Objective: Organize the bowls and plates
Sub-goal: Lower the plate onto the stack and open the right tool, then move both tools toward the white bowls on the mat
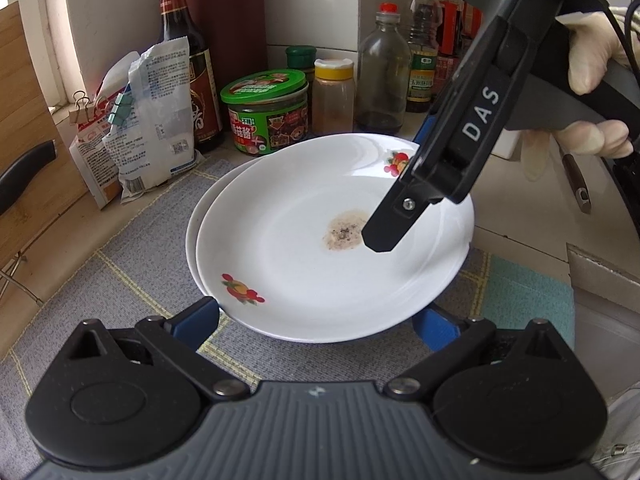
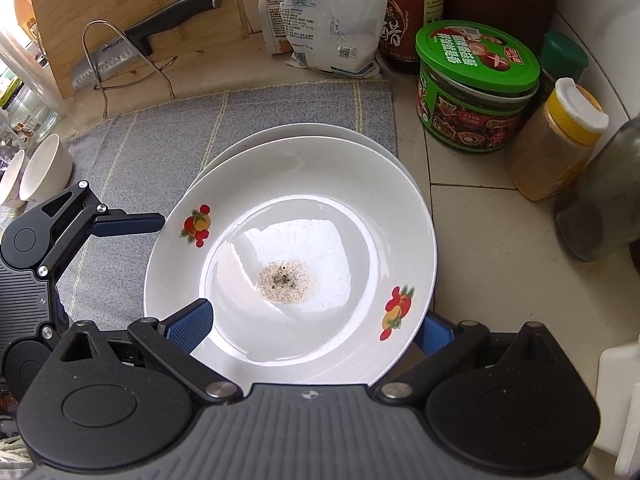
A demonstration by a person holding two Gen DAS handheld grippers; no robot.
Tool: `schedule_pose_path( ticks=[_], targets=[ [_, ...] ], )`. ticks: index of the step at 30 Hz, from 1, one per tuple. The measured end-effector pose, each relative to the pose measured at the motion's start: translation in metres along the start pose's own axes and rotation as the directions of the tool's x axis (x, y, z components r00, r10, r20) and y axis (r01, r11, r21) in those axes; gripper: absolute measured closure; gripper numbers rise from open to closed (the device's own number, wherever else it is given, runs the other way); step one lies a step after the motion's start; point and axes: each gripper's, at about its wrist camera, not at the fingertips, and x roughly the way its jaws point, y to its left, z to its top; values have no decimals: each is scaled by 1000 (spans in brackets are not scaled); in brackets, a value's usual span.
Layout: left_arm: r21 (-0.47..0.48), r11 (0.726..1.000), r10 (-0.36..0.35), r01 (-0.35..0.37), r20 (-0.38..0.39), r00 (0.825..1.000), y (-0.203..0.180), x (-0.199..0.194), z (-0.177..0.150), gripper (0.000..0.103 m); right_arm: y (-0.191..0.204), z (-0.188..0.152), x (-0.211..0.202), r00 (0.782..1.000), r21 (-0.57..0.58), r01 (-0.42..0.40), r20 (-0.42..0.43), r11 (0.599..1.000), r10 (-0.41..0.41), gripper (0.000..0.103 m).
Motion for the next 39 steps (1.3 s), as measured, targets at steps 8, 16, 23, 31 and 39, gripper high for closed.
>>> schedule_pose_path(
  ticks=[8, 16, 23, 31, 39],
  targets=[
    [-9, 1000, -9, 9, 15, 1000, 1, 0, 1, 1, 1, 0, 3, 999, 8, 41, -5, 999, -41, 0],
    [-28, 998, 50, -48, 94, 994, 1, -7, 2, 1, -5, -5, 3, 999, 30, 29, 19, 999, -30, 0],
    [-48, 975, 223, -218, 230, 947, -11, -37, 7, 1, 7, -12, -16, 977, -63, 149, 162, 987, -137, 0],
    [-213, 952, 264, -218, 221, 939, -7, -62, 12, 1, 19, -17, -42, 928, -70, 196, 336, 978, -162, 0],
    [-304, 897, 388, -321, 191, 902, -17, -90, -21, 1, 47, -52, -43, 893, 37, 174, 414, 984, -173, 0]
  ],
)
